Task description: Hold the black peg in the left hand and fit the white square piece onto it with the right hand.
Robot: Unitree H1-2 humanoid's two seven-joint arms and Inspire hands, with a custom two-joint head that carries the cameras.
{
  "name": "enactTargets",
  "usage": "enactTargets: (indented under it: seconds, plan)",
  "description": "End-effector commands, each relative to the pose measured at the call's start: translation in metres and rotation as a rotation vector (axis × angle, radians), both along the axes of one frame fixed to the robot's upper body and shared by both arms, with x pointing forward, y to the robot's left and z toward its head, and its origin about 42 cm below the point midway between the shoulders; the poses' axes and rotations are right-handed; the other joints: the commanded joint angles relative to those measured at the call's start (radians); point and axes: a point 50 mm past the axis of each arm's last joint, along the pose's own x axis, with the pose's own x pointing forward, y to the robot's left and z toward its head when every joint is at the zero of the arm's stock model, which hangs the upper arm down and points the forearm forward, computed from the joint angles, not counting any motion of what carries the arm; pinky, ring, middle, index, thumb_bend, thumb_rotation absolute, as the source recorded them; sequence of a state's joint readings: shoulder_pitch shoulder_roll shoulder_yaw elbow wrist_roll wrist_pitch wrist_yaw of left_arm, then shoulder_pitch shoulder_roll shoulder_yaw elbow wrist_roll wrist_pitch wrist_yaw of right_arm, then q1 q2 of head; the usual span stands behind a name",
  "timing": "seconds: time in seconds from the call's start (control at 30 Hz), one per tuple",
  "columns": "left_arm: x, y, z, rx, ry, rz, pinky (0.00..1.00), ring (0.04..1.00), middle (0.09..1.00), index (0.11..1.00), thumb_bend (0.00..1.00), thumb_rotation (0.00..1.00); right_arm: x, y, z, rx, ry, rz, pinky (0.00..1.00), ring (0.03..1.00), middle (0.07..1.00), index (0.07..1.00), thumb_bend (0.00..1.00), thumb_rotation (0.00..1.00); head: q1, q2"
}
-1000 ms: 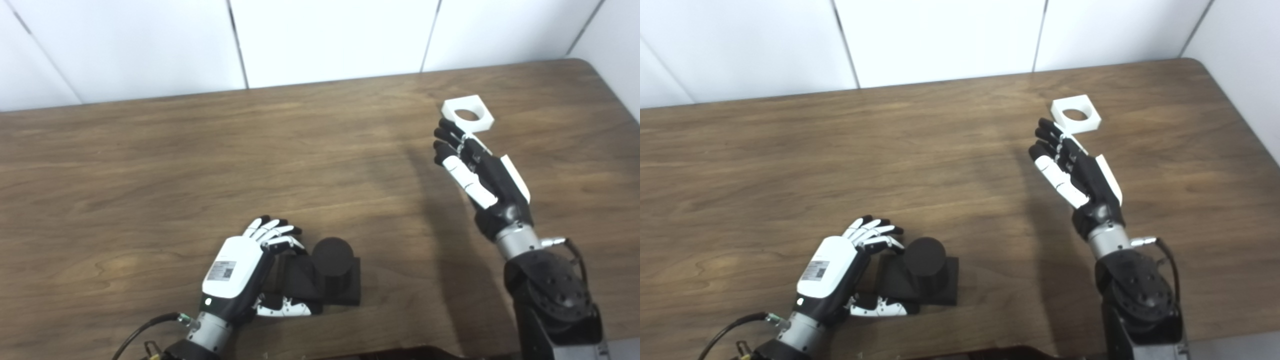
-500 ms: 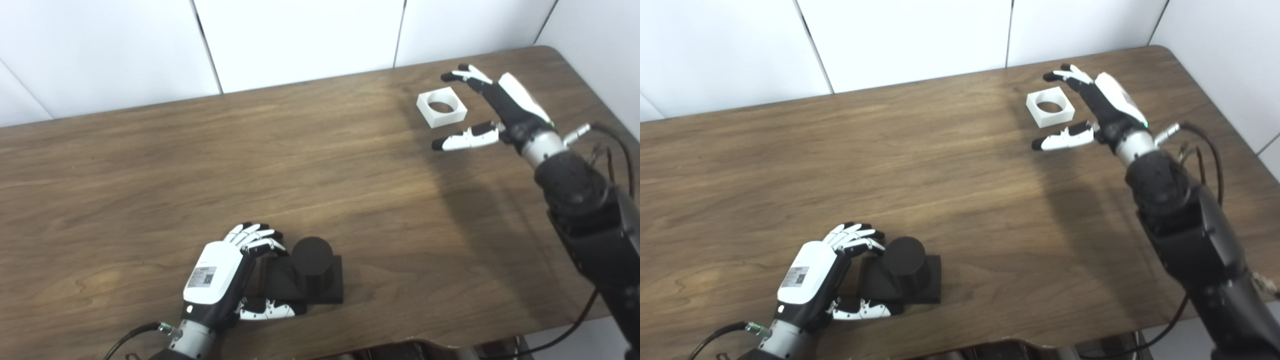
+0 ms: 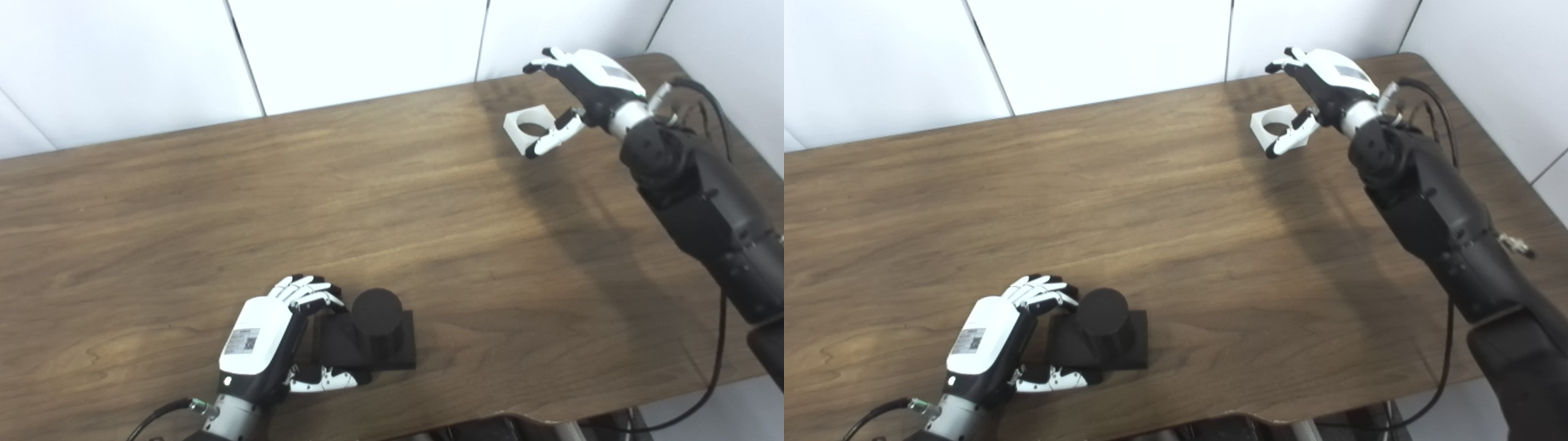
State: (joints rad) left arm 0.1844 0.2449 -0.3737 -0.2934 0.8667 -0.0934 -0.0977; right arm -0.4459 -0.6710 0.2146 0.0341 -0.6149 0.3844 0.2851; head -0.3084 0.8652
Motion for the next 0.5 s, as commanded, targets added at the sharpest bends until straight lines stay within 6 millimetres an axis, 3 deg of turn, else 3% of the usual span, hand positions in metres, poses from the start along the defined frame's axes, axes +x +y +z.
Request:
enactTargets:
  seconds: [0.0, 0.47]
  plan:
    - [-0.006, 0.0, -0.003, 0.037, 0.033, -0.012, 0.89, 0.822, 0.757, 0.49, 0.51, 0.06, 0.013, -0.003, 0.033, -0.093, -0.078, 0.029, 1.0, 1.0, 1.0, 0.886, 0.91, 0.14, 0.002, 0.0]
    - [-0.009, -0.008, 0.001, 0.049, 0.012, -0.026, 0.87, 0.81, 0.746, 0.489, 0.51, 0.05, 0.044, -0.003, 0.022, -0.277, 0.107, 0.048, 1.0, 1.0, 0.99, 0.868, 0.95, 0.14, 0.027, 0.007]
